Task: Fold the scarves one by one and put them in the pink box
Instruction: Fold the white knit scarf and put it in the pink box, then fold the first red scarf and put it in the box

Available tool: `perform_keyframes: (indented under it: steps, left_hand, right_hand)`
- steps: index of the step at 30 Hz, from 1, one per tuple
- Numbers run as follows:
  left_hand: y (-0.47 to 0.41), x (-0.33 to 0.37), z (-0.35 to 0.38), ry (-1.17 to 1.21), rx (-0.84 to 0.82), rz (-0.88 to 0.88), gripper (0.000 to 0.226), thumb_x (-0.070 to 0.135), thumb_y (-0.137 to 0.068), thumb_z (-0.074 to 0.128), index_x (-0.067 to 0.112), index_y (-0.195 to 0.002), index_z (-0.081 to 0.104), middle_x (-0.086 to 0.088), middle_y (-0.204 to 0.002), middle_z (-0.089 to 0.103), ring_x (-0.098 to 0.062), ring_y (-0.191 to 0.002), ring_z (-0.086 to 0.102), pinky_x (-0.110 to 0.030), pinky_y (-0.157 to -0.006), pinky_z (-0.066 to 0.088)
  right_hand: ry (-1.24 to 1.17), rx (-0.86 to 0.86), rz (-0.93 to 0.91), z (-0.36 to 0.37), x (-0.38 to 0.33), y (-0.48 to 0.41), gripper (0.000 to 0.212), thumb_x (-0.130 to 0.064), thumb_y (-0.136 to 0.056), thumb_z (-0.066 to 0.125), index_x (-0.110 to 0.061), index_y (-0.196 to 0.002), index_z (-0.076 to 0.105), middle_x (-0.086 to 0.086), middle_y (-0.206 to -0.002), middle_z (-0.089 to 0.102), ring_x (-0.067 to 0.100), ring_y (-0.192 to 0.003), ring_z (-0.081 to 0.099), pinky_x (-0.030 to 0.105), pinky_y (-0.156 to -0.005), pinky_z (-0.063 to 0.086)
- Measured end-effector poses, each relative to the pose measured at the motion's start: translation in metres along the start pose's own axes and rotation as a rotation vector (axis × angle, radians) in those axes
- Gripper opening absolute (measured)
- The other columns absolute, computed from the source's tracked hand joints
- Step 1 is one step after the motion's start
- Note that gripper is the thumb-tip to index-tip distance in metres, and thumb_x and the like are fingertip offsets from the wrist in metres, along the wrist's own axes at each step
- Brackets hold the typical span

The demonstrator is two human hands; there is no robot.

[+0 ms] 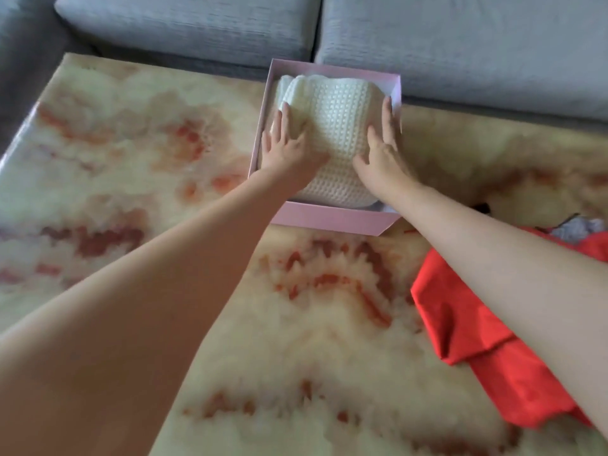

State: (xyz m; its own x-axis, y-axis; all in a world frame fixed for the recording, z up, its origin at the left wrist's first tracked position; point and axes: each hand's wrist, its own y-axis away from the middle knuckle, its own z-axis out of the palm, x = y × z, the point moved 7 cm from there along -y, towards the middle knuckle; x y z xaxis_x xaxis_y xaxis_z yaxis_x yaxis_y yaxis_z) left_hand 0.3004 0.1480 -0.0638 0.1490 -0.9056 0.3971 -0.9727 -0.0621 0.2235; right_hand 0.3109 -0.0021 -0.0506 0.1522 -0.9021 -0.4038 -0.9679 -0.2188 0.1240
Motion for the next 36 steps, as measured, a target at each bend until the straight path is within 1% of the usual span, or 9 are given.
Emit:
perform_keyframes:
  steps: [2,5,12,18,22,26,30,33,36]
  left_hand:
    - [-0.005,-0.008,0.002,-0.043,-0.017,0.013,0.082,0.058,-0.091,0.041,0.021,-0.152,0.001,-0.013,-0.157,-0.018,-0.024,-0.145,-0.015,-0.042,-0.119,-0.001]
    - [-0.01,-0.015,0.003,-0.144,-0.062,-0.002,0.083,0.062,-0.092,0.033,0.016,-0.152,-0.001,-0.015,-0.157,-0.013,-0.025,-0.146,-0.011,-0.039,-0.119,0.001]
    - [-0.008,-0.013,0.012,-0.209,-0.141,-0.167,0.083,0.059,-0.094,0.027,0.007,-0.15,-0.006,-0.014,-0.158,-0.011,-0.025,-0.147,-0.005,-0.039,-0.119,0.003]
    - [0.005,-0.001,-0.006,-0.102,-0.03,-0.114,0.076,0.051,-0.096,0.034,0.009,-0.151,0.002,-0.017,-0.157,-0.013,-0.027,-0.146,-0.008,-0.04,-0.118,0.005]
    - [0.033,0.002,-0.024,0.012,0.17,0.03,0.06,0.041,-0.098,0.04,0.011,-0.147,0.025,-0.014,-0.159,0.001,-0.028,-0.146,0.01,-0.041,-0.117,0.017]
    - [0.09,0.01,-0.023,0.187,0.302,0.114,0.04,0.027,-0.098,0.044,0.015,-0.136,0.048,-0.009,-0.153,0.028,-0.023,-0.139,0.03,-0.035,-0.112,0.026]
    - [0.169,0.009,0.016,0.278,0.385,0.075,0.037,0.023,-0.09,0.041,0.009,-0.118,0.06,-0.009,-0.134,0.054,-0.026,-0.12,0.051,-0.034,-0.102,0.037]
    - [0.21,0.008,0.082,0.257,0.186,0.039,0.046,0.027,-0.09,0.038,0.008,-0.127,0.055,-0.013,-0.138,0.05,-0.03,-0.127,0.048,-0.039,-0.104,0.04]
    - [0.251,-0.001,0.158,0.048,-0.162,0.031,0.061,0.034,-0.097,0.042,0.017,-0.15,0.018,-0.005,-0.159,0.003,-0.024,-0.147,0.003,-0.04,-0.119,0.015]
  right_hand:
    - [0.043,0.013,-0.127,0.0,-0.006,0.005,0.065,-0.032,-0.098,0.042,-0.025,-0.152,0.007,-0.003,-0.159,-0.016,0.023,-0.146,-0.011,0.031,-0.116,0.003]
    - [0.199,-0.157,-0.092,0.015,0.008,-0.001,0.062,-0.056,-0.096,0.027,-0.044,-0.148,-0.004,-0.01,-0.159,-0.01,0.025,-0.147,0.0,0.038,-0.119,0.003]
    - [0.305,-0.321,0.056,0.029,0.01,-0.02,0.071,-0.066,-0.092,0.028,-0.041,-0.149,-0.006,0.009,-0.16,-0.004,0.022,-0.147,0.001,0.041,-0.118,-0.002]
    - [-0.054,-0.287,0.033,0.012,0.002,0.002,0.081,-0.062,-0.089,0.045,-0.045,-0.147,-0.009,-0.001,-0.158,-0.019,0.025,-0.146,-0.012,0.049,-0.118,0.004]
    - [-0.235,-0.041,-0.05,-0.013,0.011,0.033,0.074,-0.042,-0.092,0.054,-0.028,-0.151,0.012,0.001,-0.16,-0.004,0.018,-0.147,0.001,0.041,-0.119,0.011]
    - [-0.182,0.181,-0.023,-0.023,0.055,0.103,0.065,-0.02,-0.087,0.064,-0.014,-0.145,0.035,0.012,-0.157,0.017,0.027,-0.145,0.017,0.039,-0.117,0.016]
    - [-0.062,0.16,0.12,0.011,0.117,0.204,0.053,-0.011,-0.079,0.072,-0.009,-0.129,0.056,0.015,-0.143,0.044,0.033,-0.128,0.045,0.039,-0.107,0.034]
    - [0.161,0.004,0.119,0.057,0.147,0.277,0.053,-0.019,-0.069,0.08,-0.008,-0.119,0.065,0.012,-0.13,0.059,0.032,-0.112,0.061,0.038,-0.094,0.045]
    - [0.112,0.026,0.141,0.081,0.159,0.317,0.062,-0.012,-0.06,0.087,-0.009,-0.119,0.065,0.006,-0.126,0.062,0.024,-0.115,0.058,0.03,-0.096,0.038]
